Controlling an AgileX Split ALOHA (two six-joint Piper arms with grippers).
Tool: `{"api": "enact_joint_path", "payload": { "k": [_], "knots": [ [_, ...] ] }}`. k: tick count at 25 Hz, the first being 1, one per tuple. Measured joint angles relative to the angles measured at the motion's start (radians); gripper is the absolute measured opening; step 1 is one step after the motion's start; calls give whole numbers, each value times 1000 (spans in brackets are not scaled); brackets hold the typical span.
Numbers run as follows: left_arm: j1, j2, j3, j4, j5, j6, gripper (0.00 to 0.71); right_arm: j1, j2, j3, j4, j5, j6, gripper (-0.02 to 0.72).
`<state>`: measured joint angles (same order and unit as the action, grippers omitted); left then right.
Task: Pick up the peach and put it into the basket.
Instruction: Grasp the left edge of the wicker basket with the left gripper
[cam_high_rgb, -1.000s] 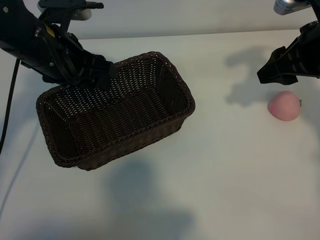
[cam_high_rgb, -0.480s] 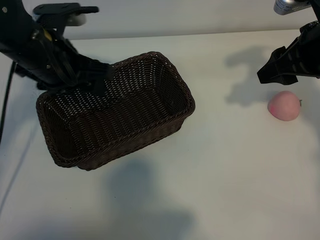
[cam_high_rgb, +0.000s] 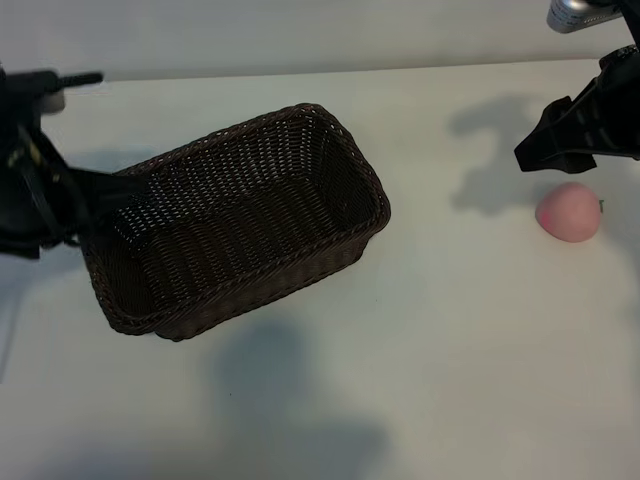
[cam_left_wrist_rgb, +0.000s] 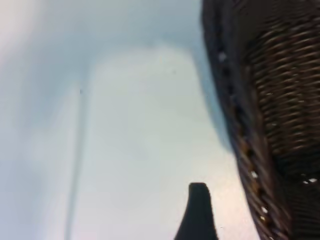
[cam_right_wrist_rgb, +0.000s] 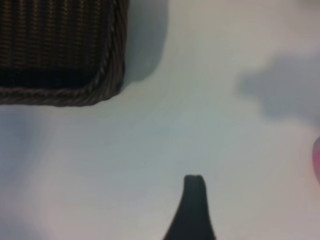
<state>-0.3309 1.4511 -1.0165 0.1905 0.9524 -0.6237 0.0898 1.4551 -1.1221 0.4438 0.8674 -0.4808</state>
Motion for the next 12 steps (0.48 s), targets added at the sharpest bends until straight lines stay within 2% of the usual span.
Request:
{"api": "enact_joint_path", "payload": {
  "k": [5, 12],
  "knots": [
    [12, 0, 49, 4, -95, -71, 592, 0, 0, 0, 0, 5, 0, 595],
    [108, 14, 112, -48, -194, -51, 592, 0, 0, 0, 0, 6, 0, 595]
  ]
}}
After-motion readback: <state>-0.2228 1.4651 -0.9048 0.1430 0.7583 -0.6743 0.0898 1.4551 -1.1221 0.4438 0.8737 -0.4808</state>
